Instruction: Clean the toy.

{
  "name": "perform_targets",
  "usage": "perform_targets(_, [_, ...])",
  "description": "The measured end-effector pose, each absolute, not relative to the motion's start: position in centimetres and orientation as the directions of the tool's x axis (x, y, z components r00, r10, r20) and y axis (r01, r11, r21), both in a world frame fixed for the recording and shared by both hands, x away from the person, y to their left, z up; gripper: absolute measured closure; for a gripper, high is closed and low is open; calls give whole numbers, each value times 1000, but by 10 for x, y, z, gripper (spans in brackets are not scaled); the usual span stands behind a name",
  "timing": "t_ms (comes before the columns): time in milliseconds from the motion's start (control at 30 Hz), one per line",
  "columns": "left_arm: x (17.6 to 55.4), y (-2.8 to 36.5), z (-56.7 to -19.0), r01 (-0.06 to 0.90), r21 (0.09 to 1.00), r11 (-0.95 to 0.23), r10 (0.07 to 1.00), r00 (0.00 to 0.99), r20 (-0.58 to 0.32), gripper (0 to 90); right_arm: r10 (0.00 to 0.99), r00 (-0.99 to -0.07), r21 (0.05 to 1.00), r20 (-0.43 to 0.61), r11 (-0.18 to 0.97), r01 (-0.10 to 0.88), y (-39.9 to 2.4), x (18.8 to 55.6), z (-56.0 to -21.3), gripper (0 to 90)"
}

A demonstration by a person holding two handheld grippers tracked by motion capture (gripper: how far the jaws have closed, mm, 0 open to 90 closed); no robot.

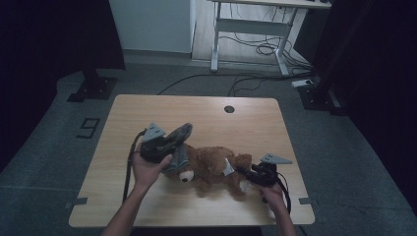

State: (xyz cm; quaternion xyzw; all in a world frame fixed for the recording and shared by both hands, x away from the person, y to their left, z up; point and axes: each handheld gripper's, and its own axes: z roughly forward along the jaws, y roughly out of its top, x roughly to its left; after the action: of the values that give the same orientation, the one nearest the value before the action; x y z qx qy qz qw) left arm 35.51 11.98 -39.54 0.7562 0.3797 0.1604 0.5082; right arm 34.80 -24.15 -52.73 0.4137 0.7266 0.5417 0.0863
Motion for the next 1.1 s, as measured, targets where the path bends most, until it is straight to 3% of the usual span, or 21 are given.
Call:
perform_targets(300, [383, 41, -400, 466, 846, -259, 634, 743, -215, 794, 694, -643, 858, 325, 70, 510, -241, 348, -527, 629])
perform_targets(400, [388, 14, -414, 499, 796, -343, 608, 764, -218, 793, 695, -643, 859, 322, 71, 507, -241, 347, -527, 629])
perform_targets(567, [386, 12, -440, 547, 739, -394, 609, 757, -236, 793, 692, -646, 861, 321, 71, 504, -242, 347, -527, 628])
perform_targets(1100, [365, 55, -447, 530, 758, -381, 636, 745, -202, 794, 686, -648, 860, 330, 64, 506, -242, 347, -528, 626])
